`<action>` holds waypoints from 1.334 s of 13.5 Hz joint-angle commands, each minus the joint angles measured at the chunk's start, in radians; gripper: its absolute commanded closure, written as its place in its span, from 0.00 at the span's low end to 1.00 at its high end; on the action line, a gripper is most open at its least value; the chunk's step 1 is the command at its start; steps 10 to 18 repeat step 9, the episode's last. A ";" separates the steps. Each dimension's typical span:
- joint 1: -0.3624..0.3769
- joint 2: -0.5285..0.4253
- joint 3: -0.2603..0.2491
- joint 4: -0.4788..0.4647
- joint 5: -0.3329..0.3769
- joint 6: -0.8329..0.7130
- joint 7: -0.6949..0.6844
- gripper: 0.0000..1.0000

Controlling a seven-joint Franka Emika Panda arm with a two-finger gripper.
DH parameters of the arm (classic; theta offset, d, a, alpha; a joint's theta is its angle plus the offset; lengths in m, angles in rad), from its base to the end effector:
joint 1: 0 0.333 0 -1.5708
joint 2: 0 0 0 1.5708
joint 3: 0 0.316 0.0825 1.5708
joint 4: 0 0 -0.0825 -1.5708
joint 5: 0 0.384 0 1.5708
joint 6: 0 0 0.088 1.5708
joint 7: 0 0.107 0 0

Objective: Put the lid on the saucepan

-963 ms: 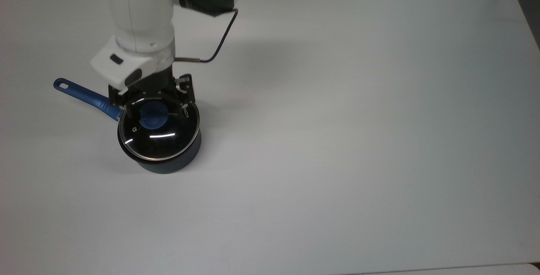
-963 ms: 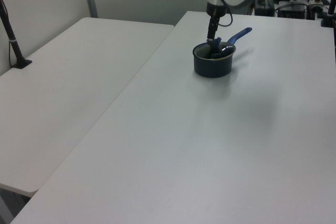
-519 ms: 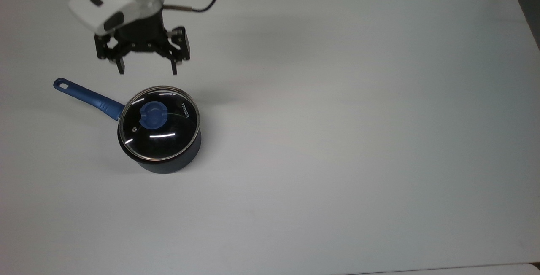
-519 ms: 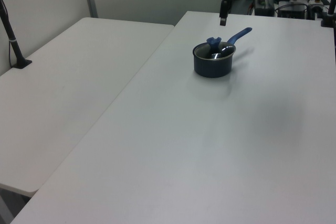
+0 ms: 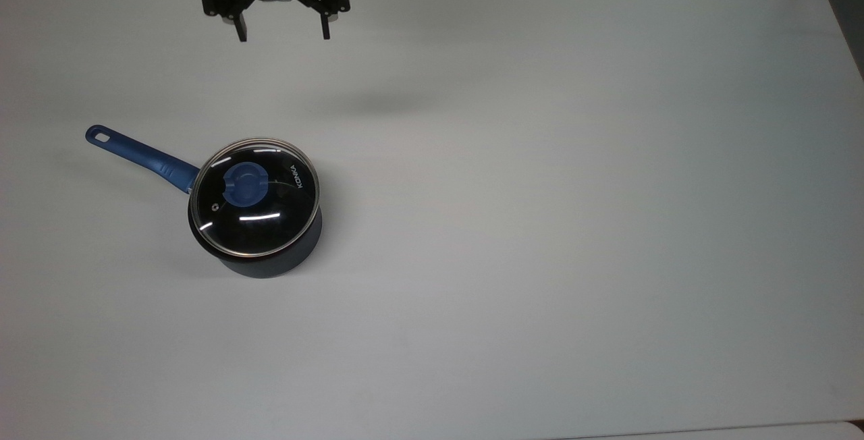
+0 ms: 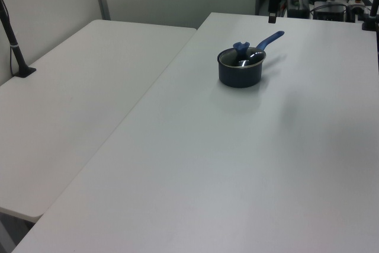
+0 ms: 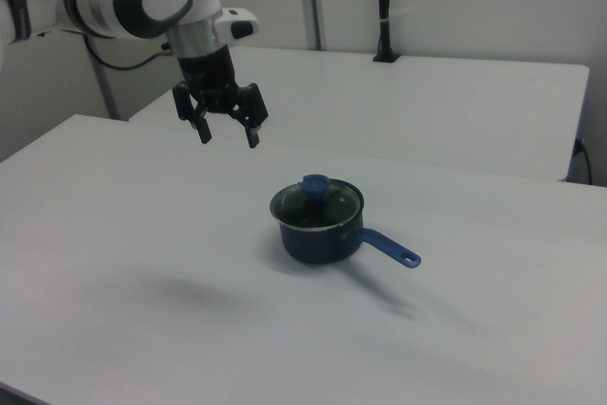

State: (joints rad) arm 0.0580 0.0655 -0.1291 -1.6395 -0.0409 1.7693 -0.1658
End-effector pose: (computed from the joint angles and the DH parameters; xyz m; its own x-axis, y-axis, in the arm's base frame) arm 0.5876 -0.0432 0.5726 0.9931 0.1033 0.0556 0.1000 -0.9932 0.0589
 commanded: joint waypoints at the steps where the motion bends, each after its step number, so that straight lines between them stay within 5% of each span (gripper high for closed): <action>1: -0.004 -0.029 0.017 -0.034 0.045 -0.007 0.118 0.00; 18: 0.000 -0.027 0.022 -0.031 0.044 -0.039 0.123 0.00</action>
